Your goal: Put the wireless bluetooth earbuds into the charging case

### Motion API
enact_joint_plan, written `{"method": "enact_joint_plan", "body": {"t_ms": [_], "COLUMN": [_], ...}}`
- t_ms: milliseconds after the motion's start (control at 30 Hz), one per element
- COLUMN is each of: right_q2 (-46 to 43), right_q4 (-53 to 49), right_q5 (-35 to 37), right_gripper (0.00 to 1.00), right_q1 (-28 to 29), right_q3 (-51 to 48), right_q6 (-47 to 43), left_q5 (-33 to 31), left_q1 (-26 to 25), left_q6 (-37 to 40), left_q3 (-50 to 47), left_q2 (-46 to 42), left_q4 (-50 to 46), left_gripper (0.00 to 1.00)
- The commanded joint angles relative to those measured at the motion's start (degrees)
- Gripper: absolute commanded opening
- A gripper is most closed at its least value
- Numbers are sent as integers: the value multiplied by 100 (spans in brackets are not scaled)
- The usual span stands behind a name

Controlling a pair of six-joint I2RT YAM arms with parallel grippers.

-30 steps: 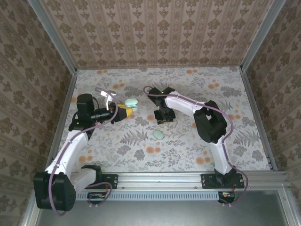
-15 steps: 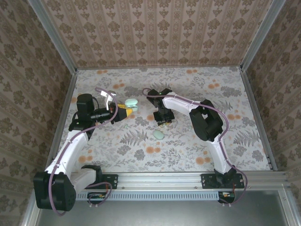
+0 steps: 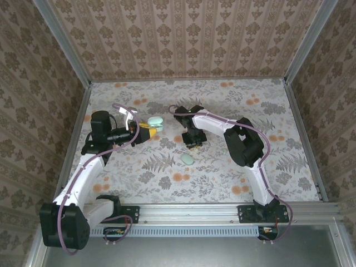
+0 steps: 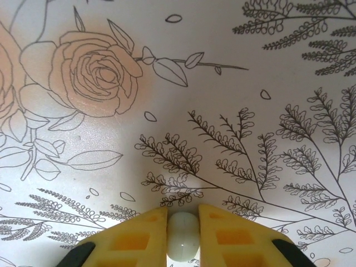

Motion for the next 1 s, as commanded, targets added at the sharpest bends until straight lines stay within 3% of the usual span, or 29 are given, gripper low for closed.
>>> {"method": "enact_joint_plan", "body": {"t_ms": [0, 400, 733, 967], "right_q2": [-164, -2402, -4881, -5493], "right_q4": [11, 1317, 2280, 3041], "right_q5": [-18, -418, -930, -1504], "right_gripper": [15, 10, 11, 11], "right_q1": [-51, -271, -256, -51], "right_q3": [-319, -1815, -2559, -2623], "right_q6": [38, 575, 1423, 1991], "left_q5": [26, -5, -452, -686], "left_q1": [-36, -232, -941, -1237], "left_q6": [42, -120, -208, -188], "left_q3": [-3, 25, 182, 276], "left_q2": [-78, 48, 667, 977], "left_q4": [63, 697, 1751, 2246], "left_gripper": [15, 16, 16, 16]}}
